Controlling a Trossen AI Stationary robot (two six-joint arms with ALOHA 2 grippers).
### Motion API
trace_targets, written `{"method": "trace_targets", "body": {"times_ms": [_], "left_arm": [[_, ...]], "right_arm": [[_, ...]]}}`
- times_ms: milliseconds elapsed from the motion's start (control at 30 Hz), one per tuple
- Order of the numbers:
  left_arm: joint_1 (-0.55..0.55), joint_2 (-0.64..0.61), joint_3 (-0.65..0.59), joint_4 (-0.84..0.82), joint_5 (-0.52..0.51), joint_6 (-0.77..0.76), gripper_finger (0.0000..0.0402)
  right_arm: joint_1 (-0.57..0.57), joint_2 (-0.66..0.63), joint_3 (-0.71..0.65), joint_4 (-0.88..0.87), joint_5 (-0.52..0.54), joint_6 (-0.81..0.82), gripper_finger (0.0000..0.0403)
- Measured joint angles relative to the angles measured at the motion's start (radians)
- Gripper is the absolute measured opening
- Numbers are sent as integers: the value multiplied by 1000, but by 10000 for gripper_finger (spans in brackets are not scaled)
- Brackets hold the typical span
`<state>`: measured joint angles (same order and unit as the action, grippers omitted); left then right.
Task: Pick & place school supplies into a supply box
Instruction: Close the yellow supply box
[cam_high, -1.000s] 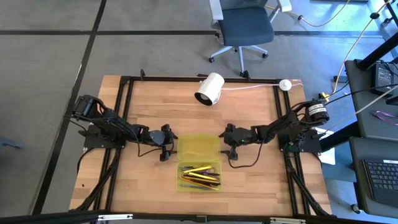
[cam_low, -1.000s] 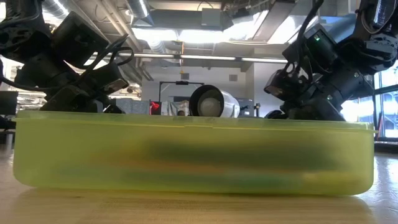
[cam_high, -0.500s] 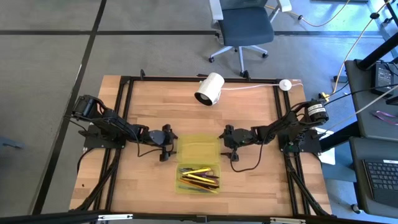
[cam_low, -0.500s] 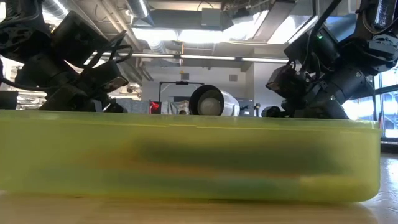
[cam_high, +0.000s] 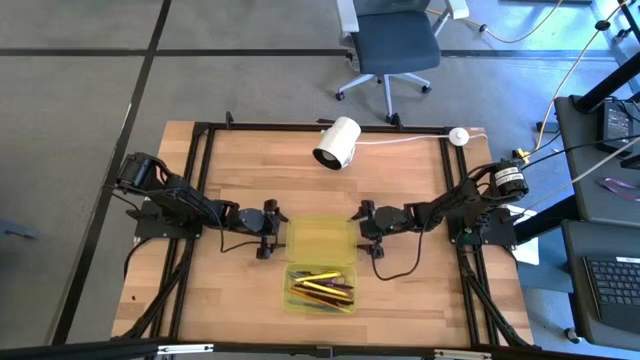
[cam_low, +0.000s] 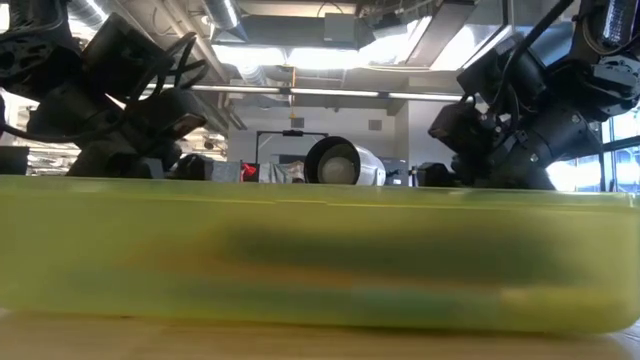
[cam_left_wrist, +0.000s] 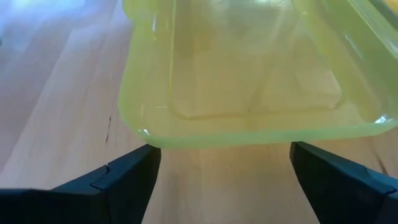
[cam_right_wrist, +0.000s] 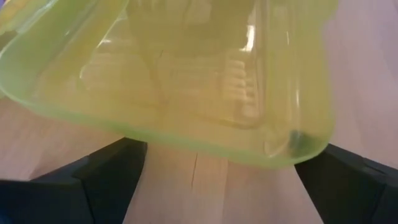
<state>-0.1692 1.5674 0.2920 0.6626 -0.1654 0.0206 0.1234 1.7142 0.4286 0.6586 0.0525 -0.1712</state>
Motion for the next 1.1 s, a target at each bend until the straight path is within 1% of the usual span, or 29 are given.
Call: {"method": "trace_targets", "body": {"times_ms": [433,533,767,967,1100], "left_arm": [[0,-1,1,21,-2,218,348],[0,-1,1,23,-6,262,348],[0,-1,34,23,-97,345,348],[0,-1,70,23,-150,421,348],[0,-1,88,23,-187,454,348]], "right_arm": [[1,-1,0,43,0,-170,393],[4,-1,1,58,0,-185,393],[4,-3,2,105,0,-211,393],[4,-49,2,105,1,-229,393],[5,-88,2,99,42,-231,393]]}}
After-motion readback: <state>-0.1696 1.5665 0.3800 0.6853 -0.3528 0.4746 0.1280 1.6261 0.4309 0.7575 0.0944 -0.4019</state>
